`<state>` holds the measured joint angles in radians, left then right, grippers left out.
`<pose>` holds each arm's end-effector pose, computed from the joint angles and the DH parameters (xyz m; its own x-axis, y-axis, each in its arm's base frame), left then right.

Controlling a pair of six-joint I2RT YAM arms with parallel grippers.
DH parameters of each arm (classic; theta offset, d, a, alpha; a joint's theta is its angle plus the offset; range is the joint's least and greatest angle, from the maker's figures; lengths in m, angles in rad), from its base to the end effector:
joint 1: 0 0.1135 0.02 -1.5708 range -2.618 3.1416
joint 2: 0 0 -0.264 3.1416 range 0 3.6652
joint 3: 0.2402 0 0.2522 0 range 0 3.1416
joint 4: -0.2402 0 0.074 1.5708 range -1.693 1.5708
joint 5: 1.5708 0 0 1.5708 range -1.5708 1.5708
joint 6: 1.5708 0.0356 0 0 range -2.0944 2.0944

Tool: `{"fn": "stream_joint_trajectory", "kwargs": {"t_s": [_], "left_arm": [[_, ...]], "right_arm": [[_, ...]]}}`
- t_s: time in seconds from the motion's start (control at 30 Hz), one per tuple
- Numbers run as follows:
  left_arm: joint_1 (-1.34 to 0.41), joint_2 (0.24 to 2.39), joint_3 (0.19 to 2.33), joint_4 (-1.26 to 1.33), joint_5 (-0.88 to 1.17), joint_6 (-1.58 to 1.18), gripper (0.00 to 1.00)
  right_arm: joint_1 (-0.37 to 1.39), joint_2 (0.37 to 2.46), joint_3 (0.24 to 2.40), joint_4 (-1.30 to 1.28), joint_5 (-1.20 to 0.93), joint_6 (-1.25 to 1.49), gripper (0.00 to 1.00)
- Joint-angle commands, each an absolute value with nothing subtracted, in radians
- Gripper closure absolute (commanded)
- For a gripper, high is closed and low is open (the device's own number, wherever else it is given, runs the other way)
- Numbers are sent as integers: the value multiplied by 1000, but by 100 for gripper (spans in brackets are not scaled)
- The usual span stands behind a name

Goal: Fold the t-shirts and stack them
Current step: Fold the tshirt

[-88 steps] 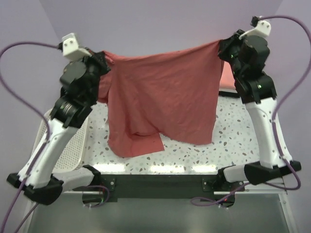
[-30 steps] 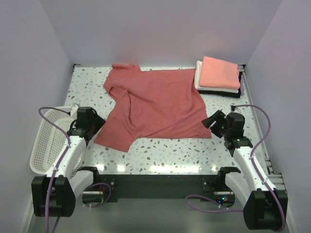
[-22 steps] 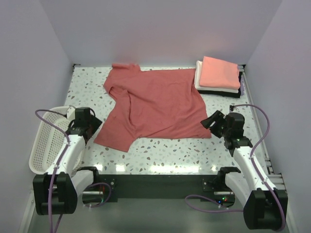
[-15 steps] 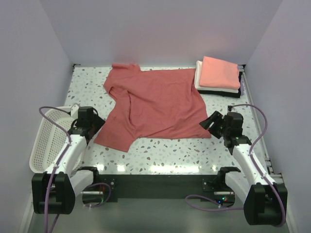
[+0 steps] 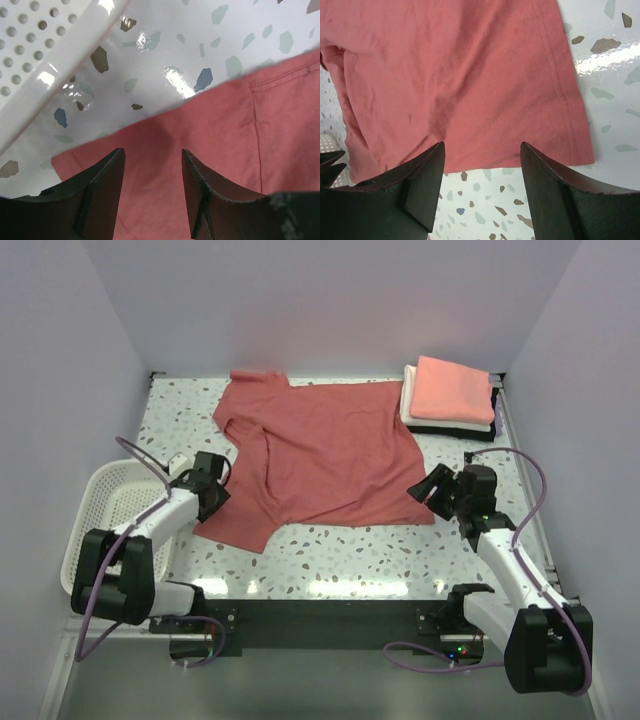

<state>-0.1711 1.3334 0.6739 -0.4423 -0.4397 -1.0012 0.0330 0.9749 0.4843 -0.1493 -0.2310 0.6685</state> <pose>0.2354 -0.0253 0.1727 -0.4441 -0.6966 -0.5635 -0.7594 0.6264 -0.1759 0.2029 0.0149 0.2046 -0.6020 0.5838 -0.5448 0.2007 0.7709 0.6045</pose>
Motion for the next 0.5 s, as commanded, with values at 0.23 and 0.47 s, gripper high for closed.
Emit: {"fn": "stream_joint_trajectory", "kwargs": {"t_s": [0.23, 0.47], "left_arm": [[-253, 1376, 589, -394, -514, -1094, 49], [-305, 1277, 503, -426, -489, -1153, 100]], "right_arm": [[38, 1002, 526, -101, -242, 644, 35], [40, 1035, 534, -92, -241, 637, 35]]}}
